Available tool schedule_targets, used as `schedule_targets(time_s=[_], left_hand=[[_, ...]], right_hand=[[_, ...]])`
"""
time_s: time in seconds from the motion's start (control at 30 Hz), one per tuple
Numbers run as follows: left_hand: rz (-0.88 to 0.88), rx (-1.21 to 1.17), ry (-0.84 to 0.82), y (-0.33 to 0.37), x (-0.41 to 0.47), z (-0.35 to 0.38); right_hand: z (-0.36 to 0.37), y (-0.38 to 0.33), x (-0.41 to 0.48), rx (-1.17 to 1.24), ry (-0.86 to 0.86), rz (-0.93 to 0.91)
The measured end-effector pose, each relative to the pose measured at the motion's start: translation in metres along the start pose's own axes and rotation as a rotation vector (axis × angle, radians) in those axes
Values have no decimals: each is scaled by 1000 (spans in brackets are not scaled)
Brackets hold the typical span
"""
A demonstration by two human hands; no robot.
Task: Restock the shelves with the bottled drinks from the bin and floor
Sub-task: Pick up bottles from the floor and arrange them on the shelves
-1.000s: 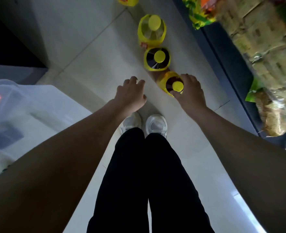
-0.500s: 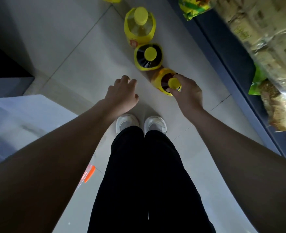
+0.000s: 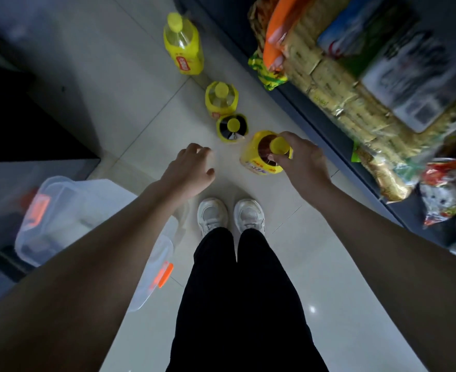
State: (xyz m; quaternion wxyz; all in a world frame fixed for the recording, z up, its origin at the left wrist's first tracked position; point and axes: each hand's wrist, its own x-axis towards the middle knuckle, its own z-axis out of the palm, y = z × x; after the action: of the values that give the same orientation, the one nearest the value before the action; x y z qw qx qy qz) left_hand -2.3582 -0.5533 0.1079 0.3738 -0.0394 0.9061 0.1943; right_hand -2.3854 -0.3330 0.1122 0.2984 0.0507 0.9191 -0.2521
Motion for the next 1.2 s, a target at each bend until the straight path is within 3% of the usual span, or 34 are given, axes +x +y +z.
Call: schedule_targets(time_s=[0.33, 0.5, 0.67, 0.97, 1.2], left_hand=[[109, -179, 185, 71, -122, -134], [173, -346, 256, 94, -184, -192], [228, -448, 303, 112, -229, -239], [424, -573, 383, 151, -309, -325], [592, -643, 355, 174, -368, -361]], right_hand=[[-169, -107, -105, 74, 105, -90], [-244, -163, -172, 201, 301, -160], [-300, -212, -229, 292, 420, -253], [-391, -276, -322, 240, 705, -364], [-439, -306, -392, 292, 797, -421]])
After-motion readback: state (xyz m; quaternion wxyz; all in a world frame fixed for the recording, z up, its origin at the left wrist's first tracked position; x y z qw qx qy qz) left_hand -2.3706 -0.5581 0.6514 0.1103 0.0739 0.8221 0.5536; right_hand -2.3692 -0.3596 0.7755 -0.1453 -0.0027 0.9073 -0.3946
